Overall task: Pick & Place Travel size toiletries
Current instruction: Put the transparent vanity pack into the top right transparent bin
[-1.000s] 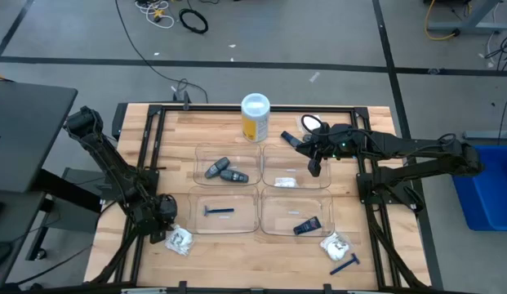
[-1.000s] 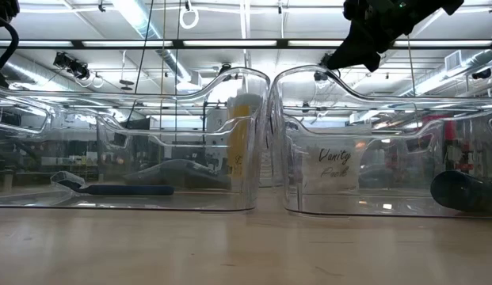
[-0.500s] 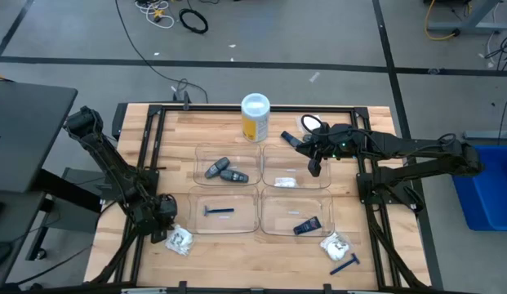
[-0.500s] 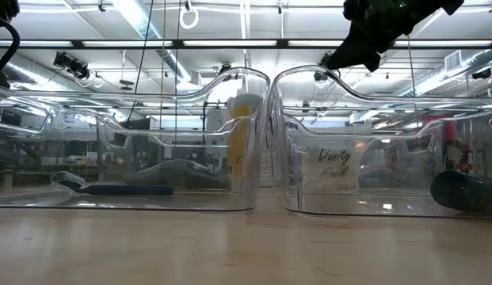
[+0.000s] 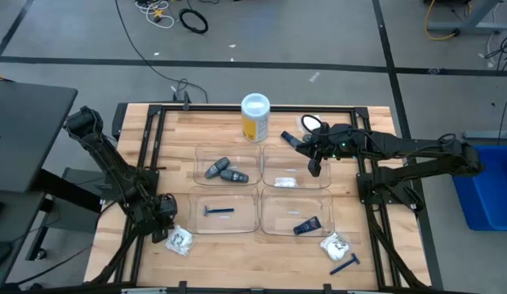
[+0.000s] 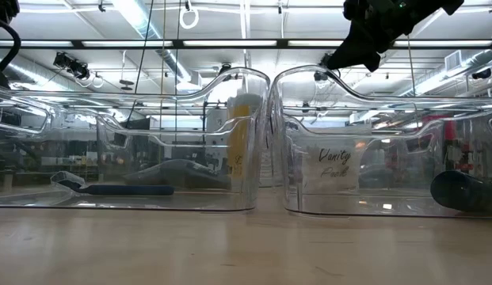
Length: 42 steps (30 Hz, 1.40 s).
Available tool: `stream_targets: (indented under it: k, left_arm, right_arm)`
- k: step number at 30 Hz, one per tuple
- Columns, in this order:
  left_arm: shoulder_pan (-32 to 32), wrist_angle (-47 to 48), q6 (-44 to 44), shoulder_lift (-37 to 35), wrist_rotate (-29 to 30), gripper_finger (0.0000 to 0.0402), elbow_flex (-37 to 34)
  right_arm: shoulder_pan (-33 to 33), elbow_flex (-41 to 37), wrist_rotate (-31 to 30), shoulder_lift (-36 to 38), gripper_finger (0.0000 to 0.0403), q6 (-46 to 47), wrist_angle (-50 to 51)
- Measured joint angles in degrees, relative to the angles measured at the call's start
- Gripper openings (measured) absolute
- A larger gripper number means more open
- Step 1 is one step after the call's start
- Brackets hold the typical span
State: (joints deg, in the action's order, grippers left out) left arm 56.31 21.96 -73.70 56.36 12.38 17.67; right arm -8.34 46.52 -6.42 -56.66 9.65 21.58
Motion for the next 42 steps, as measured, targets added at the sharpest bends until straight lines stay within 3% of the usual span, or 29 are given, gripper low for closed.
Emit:
stream_targets:
  k: [17, 42]
  left_arm:
    - [0.0, 0.0, -3.7, 0.0, 0.2, 0.0007, 0.0]
    - [0.0, -0.1, -4.8, 0.0, -2.4, 0.0004, 0.0]
  right_arm:
    - [0.0, 0.0, 0.0, 0.0, 0.0049, 0.0, 0.0]
    - [0.0, 0.0, 0.0, 0.0, 0.0049, 0.0, 0.0]
